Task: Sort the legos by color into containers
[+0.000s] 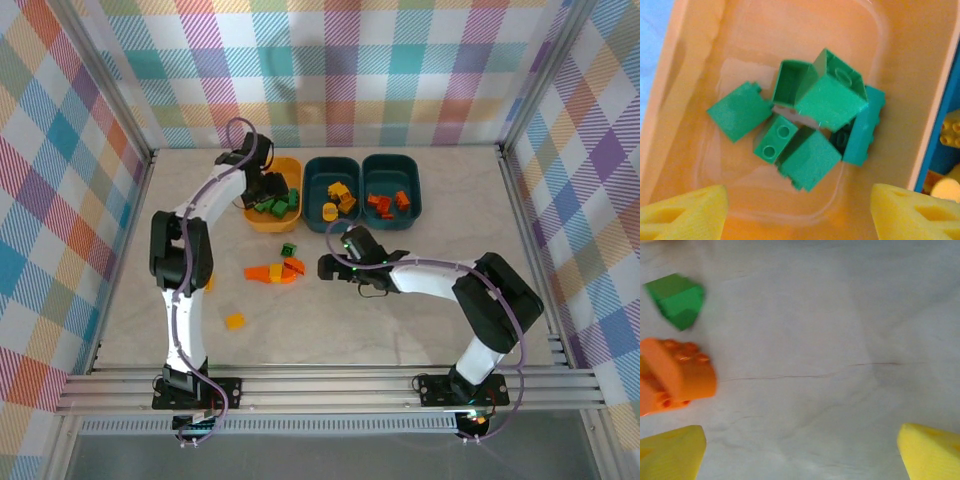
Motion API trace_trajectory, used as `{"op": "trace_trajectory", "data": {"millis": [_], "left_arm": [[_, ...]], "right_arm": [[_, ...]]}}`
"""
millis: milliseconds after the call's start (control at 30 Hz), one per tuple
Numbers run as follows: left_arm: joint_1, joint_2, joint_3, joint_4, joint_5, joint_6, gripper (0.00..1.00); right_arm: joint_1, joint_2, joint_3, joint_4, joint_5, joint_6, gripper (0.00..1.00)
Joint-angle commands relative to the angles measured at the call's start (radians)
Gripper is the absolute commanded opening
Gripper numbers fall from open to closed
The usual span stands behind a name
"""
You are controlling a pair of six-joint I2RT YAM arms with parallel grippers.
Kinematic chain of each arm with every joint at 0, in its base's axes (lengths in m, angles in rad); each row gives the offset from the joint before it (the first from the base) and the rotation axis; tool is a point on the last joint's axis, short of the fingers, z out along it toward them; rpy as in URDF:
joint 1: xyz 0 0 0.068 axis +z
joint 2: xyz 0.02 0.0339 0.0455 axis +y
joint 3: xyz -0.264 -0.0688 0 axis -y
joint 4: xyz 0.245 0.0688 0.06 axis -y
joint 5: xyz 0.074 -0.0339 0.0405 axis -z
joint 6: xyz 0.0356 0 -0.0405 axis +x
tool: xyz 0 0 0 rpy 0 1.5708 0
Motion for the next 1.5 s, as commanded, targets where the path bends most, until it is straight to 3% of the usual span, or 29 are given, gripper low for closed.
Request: {"op": "trace_trajectory", "data": {"millis": [0, 167, 300, 400, 533, 833, 1100, 1467], "left_arm": [[-0.005, -0.201, -0.136, 0.024, 0.009, 0.024, 0.76], [-0.004, -0.587, -0.513, 0.134, -0.051, -0.050, 0.77], [0.008, -0.898, -0.815, 0.087, -0.225, -0.196, 0.94], [0.016, -1.096, -1.001, 0.092, -0.196, -0.237, 0.98], [0.018, -1.263, -1.115, 0.044, -0.153, -0.258, 0.99], [0.018, -1.375, -1.205, -0.003, -0.104, -0.269, 1.00], [0.018, -1.384, -1.251, 0.020, -0.084, -0.275, 1.00], [0.018, -1.378, -1.291, 0.028, -0.085, -0.283, 1.00]], "right_arm": [[0.050, 0.036, 0.095, -0.031, 0.107, -0.048, 0.98], [0.135, 0.174, 0.324, -0.195, 0.219, -0.021, 0.96], [0.160, 0.330, 0.498, -0.294, 0.281, 0.037, 0.94], [0.162, 0.415, 0.595, -0.316, 0.277, 0.057, 0.92], [0.163, 0.508, 0.720, -0.361, 0.285, 0.068, 0.89], [0.160, 0.663, 0.891, -0.433, 0.315, 0.061, 0.73], [0.160, 0.667, 0.918, -0.413, 0.331, 0.013, 0.36], [0.161, 0.436, 0.790, -0.254, 0.321, -0.116, 0.27]]}}
